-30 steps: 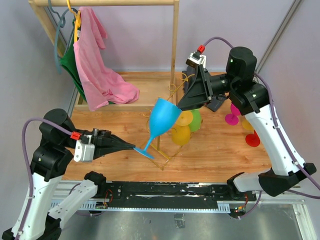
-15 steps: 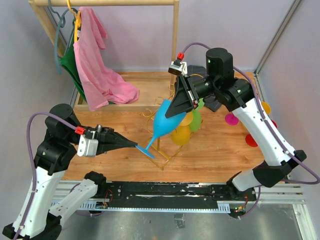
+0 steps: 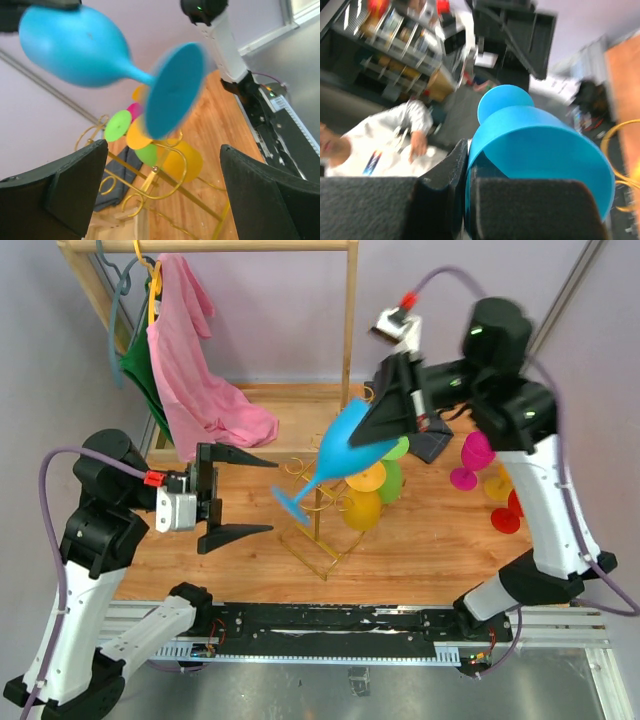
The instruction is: Take the wine glass off the wine glass rack
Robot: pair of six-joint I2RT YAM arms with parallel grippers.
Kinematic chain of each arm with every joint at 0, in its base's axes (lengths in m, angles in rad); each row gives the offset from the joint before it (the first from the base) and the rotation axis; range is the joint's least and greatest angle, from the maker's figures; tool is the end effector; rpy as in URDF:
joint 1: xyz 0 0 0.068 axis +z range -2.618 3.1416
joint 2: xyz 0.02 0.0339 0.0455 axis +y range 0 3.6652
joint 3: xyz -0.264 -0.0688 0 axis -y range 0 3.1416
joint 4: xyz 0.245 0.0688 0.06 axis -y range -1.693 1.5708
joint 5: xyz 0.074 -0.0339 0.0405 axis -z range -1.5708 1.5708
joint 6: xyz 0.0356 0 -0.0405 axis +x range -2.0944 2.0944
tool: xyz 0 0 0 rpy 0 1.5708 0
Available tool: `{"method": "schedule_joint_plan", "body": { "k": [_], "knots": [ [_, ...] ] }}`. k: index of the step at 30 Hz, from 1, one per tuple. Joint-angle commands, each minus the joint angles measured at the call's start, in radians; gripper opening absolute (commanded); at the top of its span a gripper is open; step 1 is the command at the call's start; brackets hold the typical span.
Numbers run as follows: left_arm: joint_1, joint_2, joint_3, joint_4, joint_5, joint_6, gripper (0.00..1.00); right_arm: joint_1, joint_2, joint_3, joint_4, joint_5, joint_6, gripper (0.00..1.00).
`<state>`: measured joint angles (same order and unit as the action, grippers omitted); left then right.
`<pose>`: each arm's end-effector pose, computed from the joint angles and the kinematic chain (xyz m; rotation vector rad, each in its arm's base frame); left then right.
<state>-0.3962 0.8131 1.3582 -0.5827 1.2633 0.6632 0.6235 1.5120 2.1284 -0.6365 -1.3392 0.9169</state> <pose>0.0807 -0.0705 0.4804 1.4933 0.6799 -0.8007 0.1842 0.1752 0.5660 -1.0374 1.8411 2.0881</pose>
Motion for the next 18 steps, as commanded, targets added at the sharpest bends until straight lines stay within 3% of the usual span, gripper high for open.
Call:
{"method": "schedule_joint_plan", "body": {
  "k": [1, 6, 7, 11, 14, 18],
  "knots": [
    [-0.003, 0.002, 0.004, 0.205, -0.150, -0.227, 0.99, -0.320, -0.046, 0.210, -0.006, 0.038, -0.004, 0.01],
    [-0.003, 0.034, -0.015, 0.375, -0.290, -0.457, 0.99, -0.961, -0.195, 0.071, 0.005, 0.093, -0.063, 0.01],
    [-0.003, 0.055, 0.005, 0.385, -0.332, -0.508, 0.99, -1.009, -0.219, 0.042, -0.042, 0.144, -0.114, 0.01],
    [-0.003, 0.166, 0.135, 0.337, -0.500, -0.619, 0.99, -1.064, -0.248, 0.116, -0.459, 0.607, -0.500, 0.01],
    [-0.003, 0.203, 0.184, 0.304, -0.559, -0.636, 0.99, -1.064, -0.375, -0.029, -0.437, 0.828, -0.560, 0.01],
    [-0.003, 0.229, 0.204, 0.248, -0.641, -0.651, 0.99, -1.064, -0.438, -0.133, -0.543, 0.988, -0.646, 0.01]
  ]
}}
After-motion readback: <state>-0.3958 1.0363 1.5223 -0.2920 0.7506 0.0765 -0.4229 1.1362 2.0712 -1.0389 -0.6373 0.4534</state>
